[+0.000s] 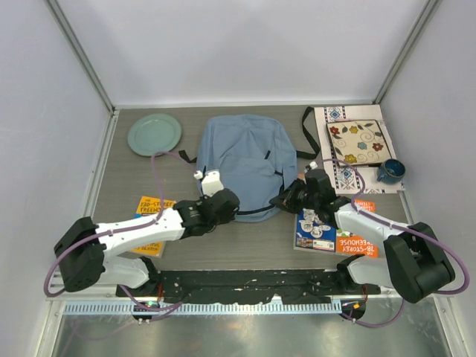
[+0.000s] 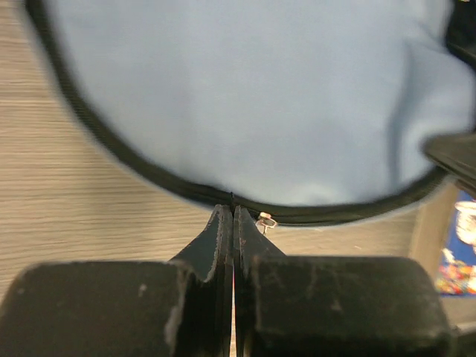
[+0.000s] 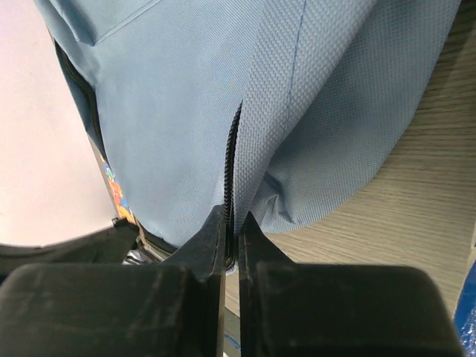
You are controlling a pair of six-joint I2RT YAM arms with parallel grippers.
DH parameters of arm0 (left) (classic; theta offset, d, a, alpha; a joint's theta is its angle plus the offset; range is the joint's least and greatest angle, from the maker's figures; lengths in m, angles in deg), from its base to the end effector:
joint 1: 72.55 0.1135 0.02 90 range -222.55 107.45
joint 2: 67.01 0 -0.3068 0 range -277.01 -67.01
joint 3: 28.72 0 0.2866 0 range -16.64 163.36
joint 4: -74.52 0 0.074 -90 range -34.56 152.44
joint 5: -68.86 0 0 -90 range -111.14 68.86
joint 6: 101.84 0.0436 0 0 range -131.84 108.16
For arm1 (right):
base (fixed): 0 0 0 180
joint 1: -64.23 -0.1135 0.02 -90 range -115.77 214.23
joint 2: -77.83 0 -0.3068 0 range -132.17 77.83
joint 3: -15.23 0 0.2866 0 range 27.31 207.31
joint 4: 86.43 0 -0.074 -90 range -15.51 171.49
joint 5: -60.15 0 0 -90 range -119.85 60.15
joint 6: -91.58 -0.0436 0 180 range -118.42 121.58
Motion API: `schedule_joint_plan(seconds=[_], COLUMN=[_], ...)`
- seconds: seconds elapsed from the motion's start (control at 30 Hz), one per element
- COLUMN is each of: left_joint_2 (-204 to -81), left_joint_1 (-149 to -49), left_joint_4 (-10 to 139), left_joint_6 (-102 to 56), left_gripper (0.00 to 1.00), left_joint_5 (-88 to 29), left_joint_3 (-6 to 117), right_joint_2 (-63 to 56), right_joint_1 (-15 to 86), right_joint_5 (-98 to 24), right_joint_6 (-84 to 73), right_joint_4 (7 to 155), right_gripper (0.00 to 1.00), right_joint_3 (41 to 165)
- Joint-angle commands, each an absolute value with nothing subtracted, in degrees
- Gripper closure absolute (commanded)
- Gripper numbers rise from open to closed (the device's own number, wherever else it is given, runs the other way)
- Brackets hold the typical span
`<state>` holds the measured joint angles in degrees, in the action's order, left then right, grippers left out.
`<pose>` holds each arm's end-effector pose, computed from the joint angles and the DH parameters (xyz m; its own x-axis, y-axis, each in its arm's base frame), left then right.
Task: Pack the student bag
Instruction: Unzip the student bag at the center of the board.
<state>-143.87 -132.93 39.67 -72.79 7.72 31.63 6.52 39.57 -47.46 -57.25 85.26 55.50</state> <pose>0.1641 -0.2461 0.2432 -0.7228 -0.2777 -0.6328 -0.0401 0.9310 -0.3628 0.2277 0.1191 0.1831 -0.8204 0.5207 -0.2361 0.1772 0.6242 0.7609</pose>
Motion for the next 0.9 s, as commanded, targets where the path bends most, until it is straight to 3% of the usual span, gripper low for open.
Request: schedule_joint_plan(seconds=[0.0,0.27,0.6,0.67,0.73,0.87], left_joint_2=[-138.2,-132.9,-133.8,-135.0,-136.5,-138.7], left_joint_1=[-128.2,-124.6,-131.6,-131.9,-131.9,-131.9], left_joint_4=[33.2,27.4,37.6,39.9,41.4,41.9], left_joint_6=[-71.5,-70.3,-72.9,-73.4,-73.8,-73.7], left_gripper=[1.00,1.00,1.00,1.00,1.00,1.00], left_joint_5=[13.0,17.5,8.5,7.7,7.7,8.8], left_joint_3=[26.2,25.5,24.3,24.6,25.4,27.8], right_joint_2=[6.4,5.4,-3.3,-2.9,-0.1,9.6], right_joint_1=[41.1,42.0,43.2,43.8,43.8,43.8], right_joint_5=[-45.6,-47.0,-47.2,-46.0,-43.8,-43.8], right_joint_6=[-52.3,-44.8,-38.0,-38.8,-39.7,-45.2], right_joint_4=[85.6,85.1,78.6,76.7,73.1,69.9], right_gripper=[0.99,0.99,0.99,0.78,0.42,0.28], right_joint_3=[57.9,59.6,73.1,73.4,72.7,67.1])
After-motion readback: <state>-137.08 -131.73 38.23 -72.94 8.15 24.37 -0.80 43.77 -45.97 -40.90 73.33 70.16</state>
